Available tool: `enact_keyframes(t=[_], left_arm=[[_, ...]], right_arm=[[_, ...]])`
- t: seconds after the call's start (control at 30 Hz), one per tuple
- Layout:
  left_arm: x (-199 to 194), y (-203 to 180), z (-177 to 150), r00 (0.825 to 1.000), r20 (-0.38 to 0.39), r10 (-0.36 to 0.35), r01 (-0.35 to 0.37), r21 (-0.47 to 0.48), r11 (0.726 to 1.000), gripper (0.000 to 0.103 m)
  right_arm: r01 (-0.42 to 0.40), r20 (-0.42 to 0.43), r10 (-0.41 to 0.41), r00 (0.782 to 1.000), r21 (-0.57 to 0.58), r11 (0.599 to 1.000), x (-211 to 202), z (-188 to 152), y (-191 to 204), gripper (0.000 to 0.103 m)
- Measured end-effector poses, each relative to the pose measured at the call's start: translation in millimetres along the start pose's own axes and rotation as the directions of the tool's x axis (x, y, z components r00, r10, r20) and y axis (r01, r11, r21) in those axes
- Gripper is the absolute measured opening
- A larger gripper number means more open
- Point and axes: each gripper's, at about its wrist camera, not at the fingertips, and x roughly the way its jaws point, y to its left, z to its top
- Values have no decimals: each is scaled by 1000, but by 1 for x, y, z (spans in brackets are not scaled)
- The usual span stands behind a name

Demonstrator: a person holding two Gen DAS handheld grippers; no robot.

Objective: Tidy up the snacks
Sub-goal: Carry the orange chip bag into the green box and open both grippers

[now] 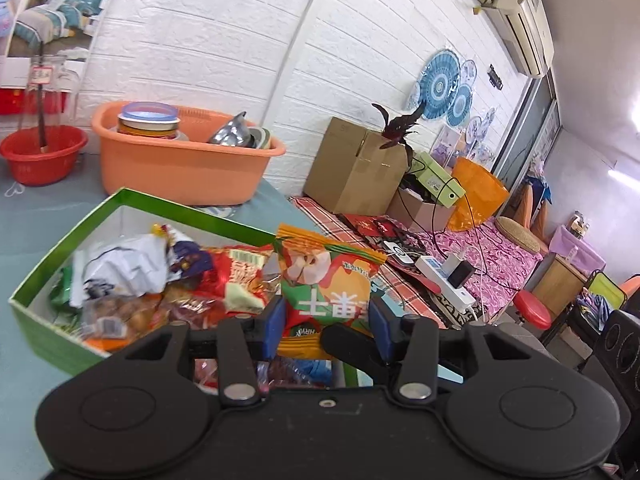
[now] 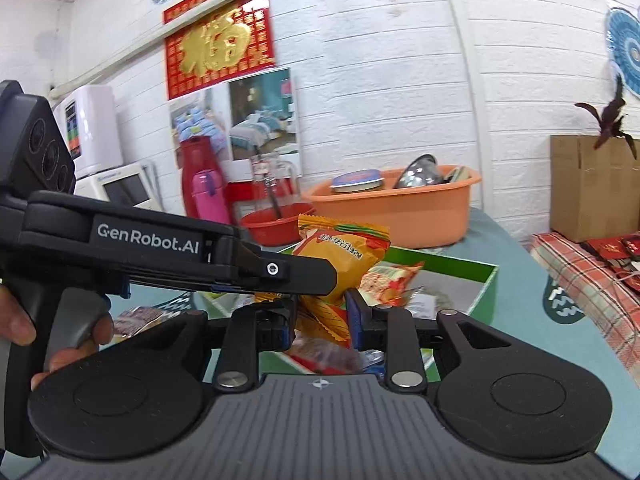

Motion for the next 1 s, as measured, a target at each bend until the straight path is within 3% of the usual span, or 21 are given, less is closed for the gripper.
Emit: enact_keyframes(t=[0.27, 0.3, 0.37, 0.4, 0.5, 0.67, 0.8, 0.97, 1.0], left_arm=[[44, 6, 7, 999, -37, 0, 0, 5, 1000, 75], [48, 9, 6, 999, -46, 4, -3, 6, 1000, 78], [52, 14, 2, 998, -53, 20, -21, -7, 1000, 99], [51, 15, 0, 998, -49, 29, -29, -11, 1000, 103], [47, 21, -4, 998, -52, 46, -47, -17, 999, 103], [30, 28, -6, 997, -42, 64, -66, -47, 997, 103], [6, 28, -7, 997, -10, 82, -83, -45, 996, 103], [-35, 36, -17, 991, 24, 134, -132, -57, 990, 103], [-44, 39, -20, 988, 36, 152, -150, -62, 987, 103]], right_arm=[[54, -4, -53, 999, 34, 998, 20, -2, -32, 46], [60, -10, -60, 998, 30, 998, 24, -4, -35, 46], [82, -36, -81, 996, 14, 997, 34, -10, -39, 56], [110, -37, -110, 993, 5, 994, 37, -13, -40, 61], [131, -39, -132, 991, -6, 991, 39, -20, -42, 61], [140, -49, -141, 989, -14, 990, 40, -15, -38, 61], [149, -77, -156, 985, -86, 985, 53, -18, -32, 60], [131, -78, -133, 988, -24, 991, 43, -10, -30, 61], [124, -68, -125, 990, -19, 992, 37, -10, -26, 73]])
